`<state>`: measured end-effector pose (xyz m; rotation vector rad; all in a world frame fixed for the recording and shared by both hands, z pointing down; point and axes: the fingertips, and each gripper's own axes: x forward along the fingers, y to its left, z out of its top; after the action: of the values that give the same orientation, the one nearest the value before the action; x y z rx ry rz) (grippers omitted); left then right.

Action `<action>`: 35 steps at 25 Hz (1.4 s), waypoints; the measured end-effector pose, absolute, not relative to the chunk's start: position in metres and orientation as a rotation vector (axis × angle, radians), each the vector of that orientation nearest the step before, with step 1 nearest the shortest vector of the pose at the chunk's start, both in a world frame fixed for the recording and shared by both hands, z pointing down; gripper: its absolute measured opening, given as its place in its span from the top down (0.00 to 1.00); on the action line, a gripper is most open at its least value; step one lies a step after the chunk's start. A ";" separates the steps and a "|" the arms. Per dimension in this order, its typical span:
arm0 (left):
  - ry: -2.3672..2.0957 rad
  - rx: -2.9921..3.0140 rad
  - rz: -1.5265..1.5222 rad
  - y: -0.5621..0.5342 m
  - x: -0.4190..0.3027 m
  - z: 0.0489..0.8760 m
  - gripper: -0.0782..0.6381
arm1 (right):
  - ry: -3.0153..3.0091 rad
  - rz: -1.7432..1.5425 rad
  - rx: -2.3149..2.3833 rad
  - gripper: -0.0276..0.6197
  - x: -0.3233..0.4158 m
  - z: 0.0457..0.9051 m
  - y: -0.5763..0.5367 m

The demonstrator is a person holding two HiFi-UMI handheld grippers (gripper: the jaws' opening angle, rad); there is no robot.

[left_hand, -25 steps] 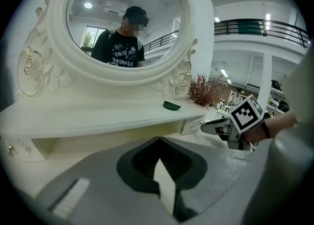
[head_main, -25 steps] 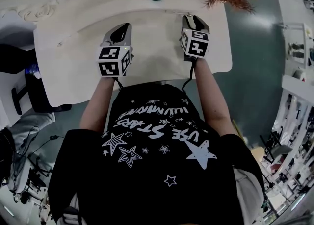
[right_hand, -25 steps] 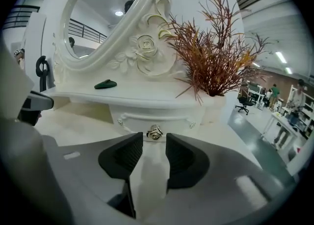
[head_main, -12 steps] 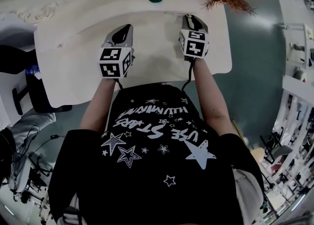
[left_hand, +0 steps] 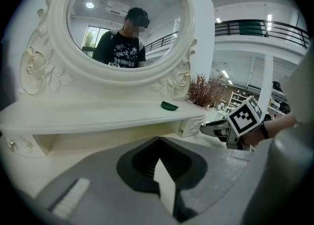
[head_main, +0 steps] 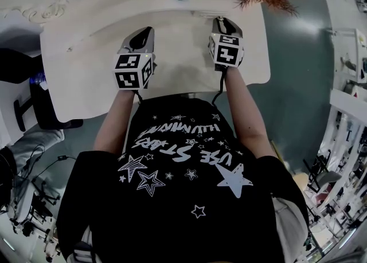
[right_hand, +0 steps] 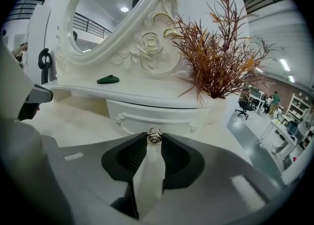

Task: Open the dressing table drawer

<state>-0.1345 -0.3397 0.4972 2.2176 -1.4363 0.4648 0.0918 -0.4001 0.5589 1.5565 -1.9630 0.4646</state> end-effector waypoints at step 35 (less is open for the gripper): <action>-1.452 2.218 0.468 -0.308 -0.123 0.493 0.89 | -1.956 0.486 1.527 0.77 0.100 0.559 -0.355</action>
<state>-0.1233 -0.3078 0.4934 2.2182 -1.4521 0.4679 0.1000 -0.3552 0.5593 1.5268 -1.9563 0.4859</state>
